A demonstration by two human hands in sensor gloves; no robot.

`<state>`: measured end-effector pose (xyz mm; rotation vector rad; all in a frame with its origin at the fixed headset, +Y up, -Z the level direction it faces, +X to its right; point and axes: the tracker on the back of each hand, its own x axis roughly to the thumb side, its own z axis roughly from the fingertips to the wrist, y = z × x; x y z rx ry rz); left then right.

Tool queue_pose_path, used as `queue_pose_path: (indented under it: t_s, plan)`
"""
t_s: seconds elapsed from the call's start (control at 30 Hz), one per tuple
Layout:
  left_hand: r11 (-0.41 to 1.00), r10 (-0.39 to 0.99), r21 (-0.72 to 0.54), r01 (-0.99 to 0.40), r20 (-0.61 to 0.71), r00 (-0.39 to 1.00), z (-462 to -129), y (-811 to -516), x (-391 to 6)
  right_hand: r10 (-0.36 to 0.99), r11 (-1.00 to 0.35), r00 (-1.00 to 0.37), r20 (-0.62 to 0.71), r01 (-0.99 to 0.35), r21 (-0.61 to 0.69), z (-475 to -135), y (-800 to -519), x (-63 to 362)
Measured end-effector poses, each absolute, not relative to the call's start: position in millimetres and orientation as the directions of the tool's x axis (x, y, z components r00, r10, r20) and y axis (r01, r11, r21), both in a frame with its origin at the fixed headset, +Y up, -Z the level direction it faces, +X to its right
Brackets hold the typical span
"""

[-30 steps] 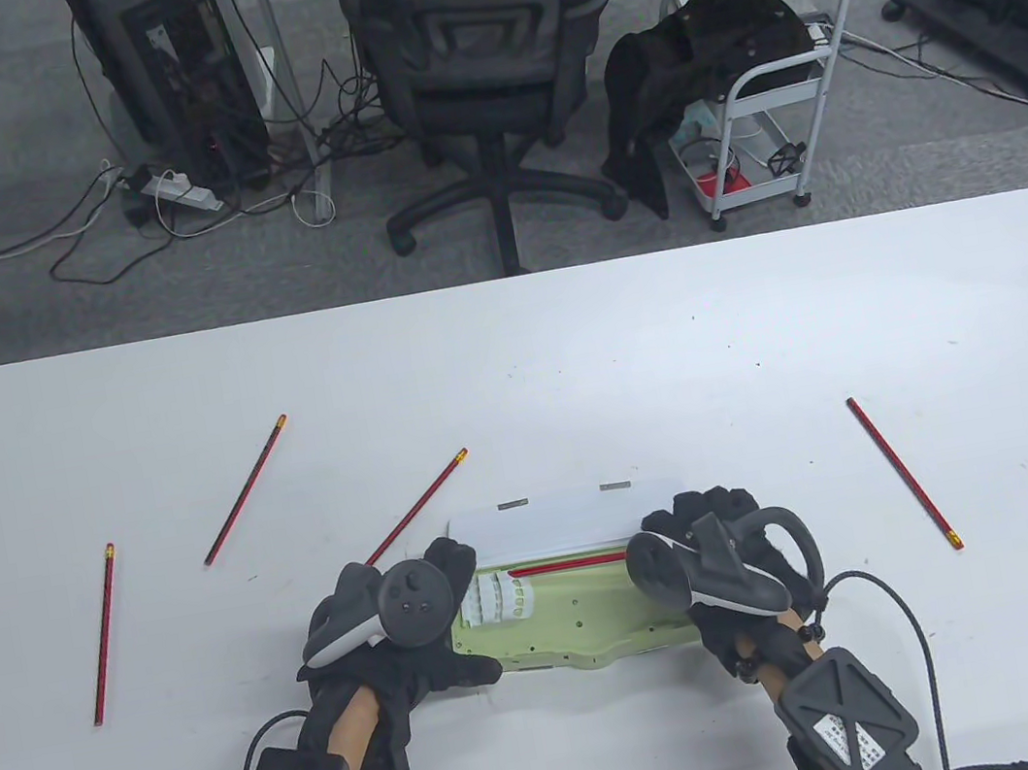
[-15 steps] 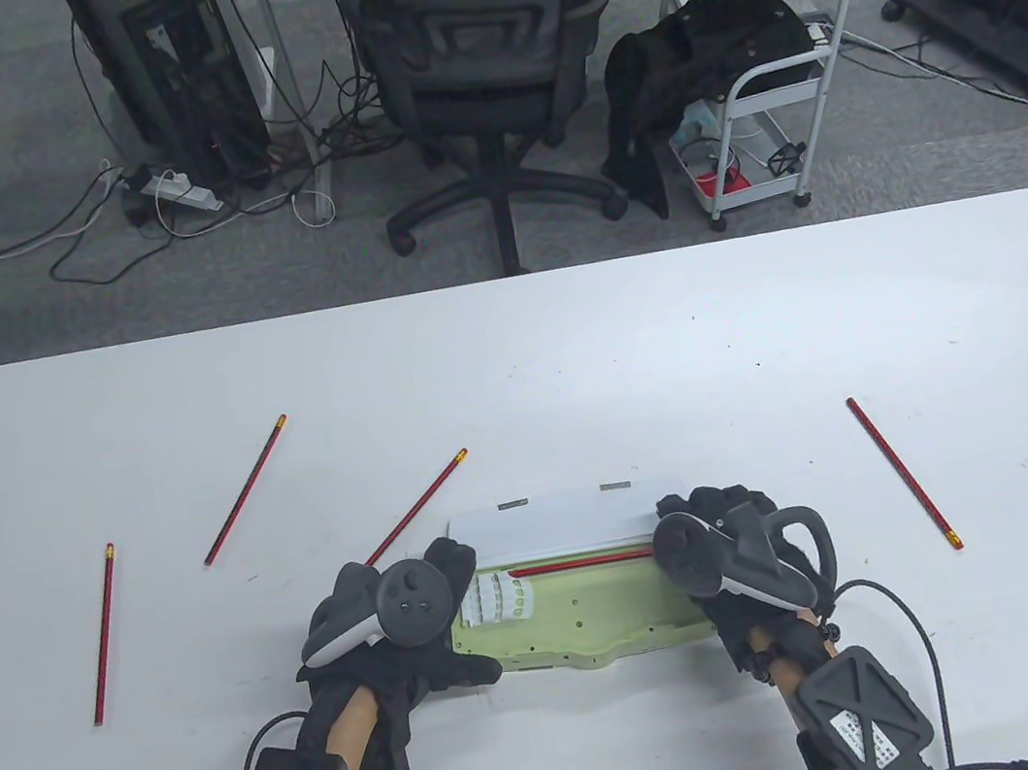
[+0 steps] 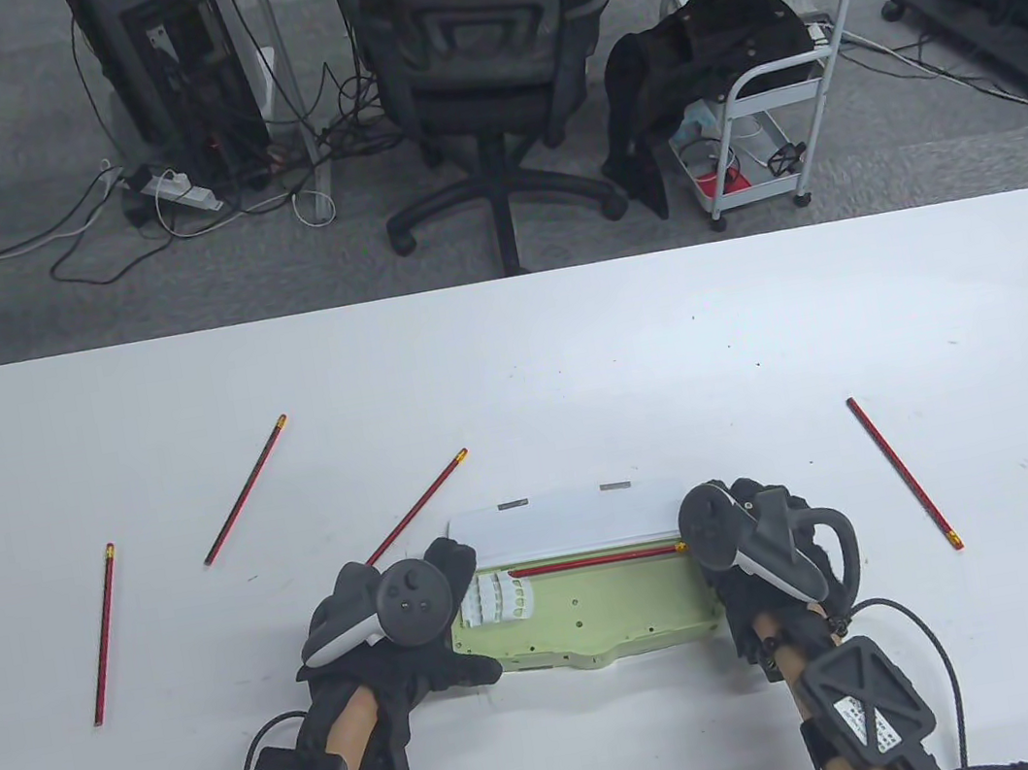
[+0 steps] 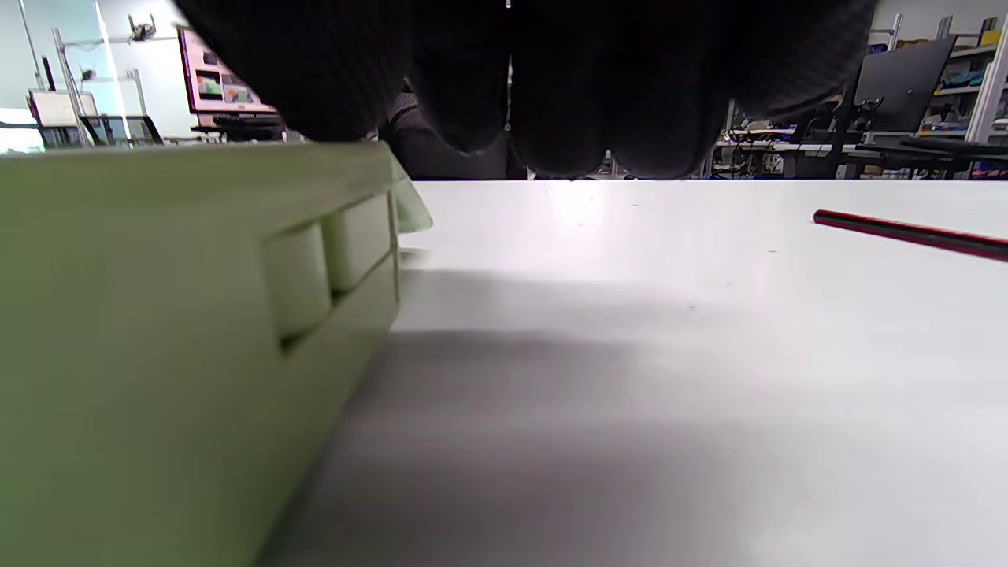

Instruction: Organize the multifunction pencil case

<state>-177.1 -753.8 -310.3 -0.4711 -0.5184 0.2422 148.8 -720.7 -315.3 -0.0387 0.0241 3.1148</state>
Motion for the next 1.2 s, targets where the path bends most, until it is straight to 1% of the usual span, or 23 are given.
queue_pose_path:
  t_s: [0.4, 0.5, 0.8, 0.93, 1.03, 1.2]
  plan:
    - [0.868, 0.336, -0.486, -0.105, 0.419, 0.844, -311, -754, -177, 0.008, -1.0, -1.0, 0.002, -0.008, -0.017, -316, -725, 136]
    - [0.865, 0.343, -0.49, -0.111, 0.416, 0.842, -311, -754, -177, 0.027, -1.0, -1.0, 0.014, -0.027, -0.002, -317, -726, 133]
    - [0.866, 0.342, -0.488, -0.111, 0.414, 0.844, -311, -754, -177, 0.014, -1.0, -0.999, 0.032, -0.014, -0.002, -317, -725, 127]
    - [0.86, 0.354, -0.495, -0.122, 0.409, 0.841, -312, -755, -178, 0.041, -0.999, -0.999, 0.018, -0.04, 0.008, -318, -725, 132]
    - [0.859, 0.354, -0.498, -0.119, 0.408, 0.842, -312, -755, -178, 0.064, -0.998, -0.998, 0.013, -0.064, -0.011, -316, -719, 139]
    - [0.852, 0.364, -0.509, -0.124, 0.405, 0.839, -312, -755, -178, 0.124, -0.991, -0.991, -0.045, -0.122, -0.051, -316, -701, 171]
